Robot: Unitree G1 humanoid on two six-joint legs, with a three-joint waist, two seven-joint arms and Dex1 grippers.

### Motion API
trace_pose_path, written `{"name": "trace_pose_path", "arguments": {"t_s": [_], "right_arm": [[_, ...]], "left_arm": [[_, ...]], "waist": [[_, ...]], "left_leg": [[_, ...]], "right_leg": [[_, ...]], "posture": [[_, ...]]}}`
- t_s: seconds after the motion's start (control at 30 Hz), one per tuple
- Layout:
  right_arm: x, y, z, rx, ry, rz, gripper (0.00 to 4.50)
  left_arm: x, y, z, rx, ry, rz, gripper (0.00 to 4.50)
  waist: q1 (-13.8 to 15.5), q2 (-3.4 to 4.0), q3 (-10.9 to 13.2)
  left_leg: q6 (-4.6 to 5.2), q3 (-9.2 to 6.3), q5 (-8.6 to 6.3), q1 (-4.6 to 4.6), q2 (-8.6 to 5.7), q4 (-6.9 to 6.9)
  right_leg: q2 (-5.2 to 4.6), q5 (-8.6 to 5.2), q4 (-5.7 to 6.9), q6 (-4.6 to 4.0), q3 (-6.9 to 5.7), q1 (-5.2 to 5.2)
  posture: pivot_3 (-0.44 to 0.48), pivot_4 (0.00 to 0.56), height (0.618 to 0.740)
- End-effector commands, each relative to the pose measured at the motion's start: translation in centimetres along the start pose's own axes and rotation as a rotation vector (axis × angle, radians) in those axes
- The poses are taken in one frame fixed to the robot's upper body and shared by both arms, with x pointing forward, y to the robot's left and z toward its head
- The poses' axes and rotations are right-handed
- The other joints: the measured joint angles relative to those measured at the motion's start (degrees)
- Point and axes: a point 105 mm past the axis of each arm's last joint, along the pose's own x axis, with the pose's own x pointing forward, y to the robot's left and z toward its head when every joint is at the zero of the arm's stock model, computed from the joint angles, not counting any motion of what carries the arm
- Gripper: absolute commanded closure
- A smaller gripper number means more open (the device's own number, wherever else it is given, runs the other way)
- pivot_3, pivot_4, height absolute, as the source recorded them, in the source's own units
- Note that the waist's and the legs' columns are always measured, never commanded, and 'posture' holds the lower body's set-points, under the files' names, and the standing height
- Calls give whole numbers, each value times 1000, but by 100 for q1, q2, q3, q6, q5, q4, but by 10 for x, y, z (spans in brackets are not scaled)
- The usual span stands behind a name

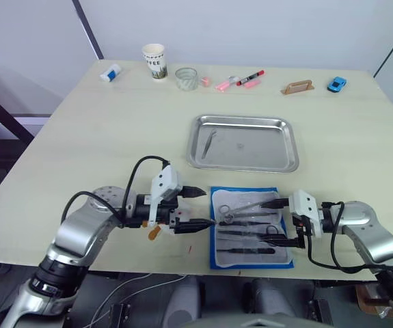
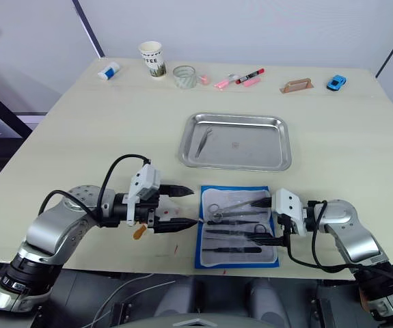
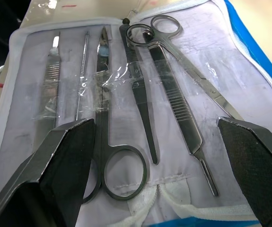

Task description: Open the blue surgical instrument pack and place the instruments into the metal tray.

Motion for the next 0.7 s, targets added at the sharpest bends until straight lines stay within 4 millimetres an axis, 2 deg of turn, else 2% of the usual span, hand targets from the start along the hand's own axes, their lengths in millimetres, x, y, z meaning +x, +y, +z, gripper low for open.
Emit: {"name": "trace_pose_path", "arguments": {"t_s": [0.03,0.3,0.33,0.37,0.5,0.7], "right_arm": [[2,12,-25,65,81,50,0],[4,11,-25,64,75,38,0],[4,11,-25,64,73,37,0],[5,12,-25,64,73,37,0],[5,12,-25,65,71,35,0],[5,11,-25,66,75,26,0]], "left_arm": [[11,-2,8,25,24,17,75],[36,12,12,58,128,113,75],[40,14,12,52,133,117,543],[41,15,12,47,136,121,574],[47,14,14,61,134,108,2209],[58,8,12,71,157,86,2209]], "waist": [[0,0,0],[7,-3,1],[7,-3,1],[5,-4,0],[-18,-2,1],[-12,-4,0]], "left_leg": [[0,0,0,0,0,0],[0,-1,0,0,-1,0],[0,-2,0,-1,-1,2],[0,-2,0,-1,-1,3],[0,-3,0,1,1,2],[0,-2,0,1,0,4]], "right_leg": [[0,0,0,0,0,0],[2,1,1,1,1,1],[1,1,1,1,0,1],[1,1,1,1,0,2],[7,0,3,0,3,0],[5,0,3,0,3,1]], "posture": [[0,150,740],[0,150,740],[0,150,740],[0,150,740],[0,150,740],[0,150,740]]}}
